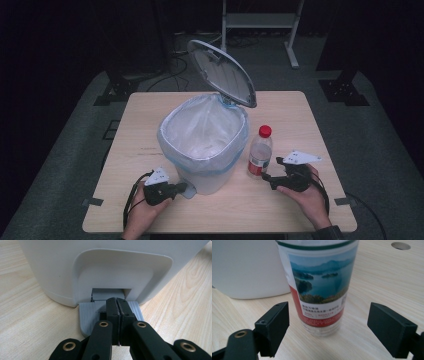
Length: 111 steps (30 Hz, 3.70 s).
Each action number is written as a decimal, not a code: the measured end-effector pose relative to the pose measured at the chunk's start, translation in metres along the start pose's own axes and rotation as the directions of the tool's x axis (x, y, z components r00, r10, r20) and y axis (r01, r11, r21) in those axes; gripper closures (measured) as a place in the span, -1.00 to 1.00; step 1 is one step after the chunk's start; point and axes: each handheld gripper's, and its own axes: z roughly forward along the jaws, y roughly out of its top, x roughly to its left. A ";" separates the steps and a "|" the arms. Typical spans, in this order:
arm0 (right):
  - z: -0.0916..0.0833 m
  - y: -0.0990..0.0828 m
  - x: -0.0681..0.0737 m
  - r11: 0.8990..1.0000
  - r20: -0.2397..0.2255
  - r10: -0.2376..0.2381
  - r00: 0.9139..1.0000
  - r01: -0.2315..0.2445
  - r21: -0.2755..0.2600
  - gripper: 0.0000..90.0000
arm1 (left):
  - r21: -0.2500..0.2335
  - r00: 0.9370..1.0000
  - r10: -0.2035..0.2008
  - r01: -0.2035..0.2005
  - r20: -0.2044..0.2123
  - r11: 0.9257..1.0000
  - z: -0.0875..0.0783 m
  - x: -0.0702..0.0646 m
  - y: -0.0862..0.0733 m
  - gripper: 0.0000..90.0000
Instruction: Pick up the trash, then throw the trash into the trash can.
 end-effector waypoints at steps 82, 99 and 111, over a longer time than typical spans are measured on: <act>-0.020 0.012 0.001 0.995 -0.066 -0.041 0.997 0.035 -0.089 -0.33 | -0.002 0.999 -0.026 0.026 0.028 1.000 0.000 0.004 0.000 0.96; -0.040 0.024 0.008 0.989 -0.127 -0.056 0.990 0.038 -0.139 -0.33 | -0.002 0.999 -0.025 0.025 0.026 1.000 0.000 0.003 0.000 0.95; -0.054 0.033 0.010 0.982 -0.165 -0.059 0.985 0.028 -0.185 -0.33 | -0.002 0.999 -0.027 0.027 0.025 1.000 0.000 0.003 0.000 0.96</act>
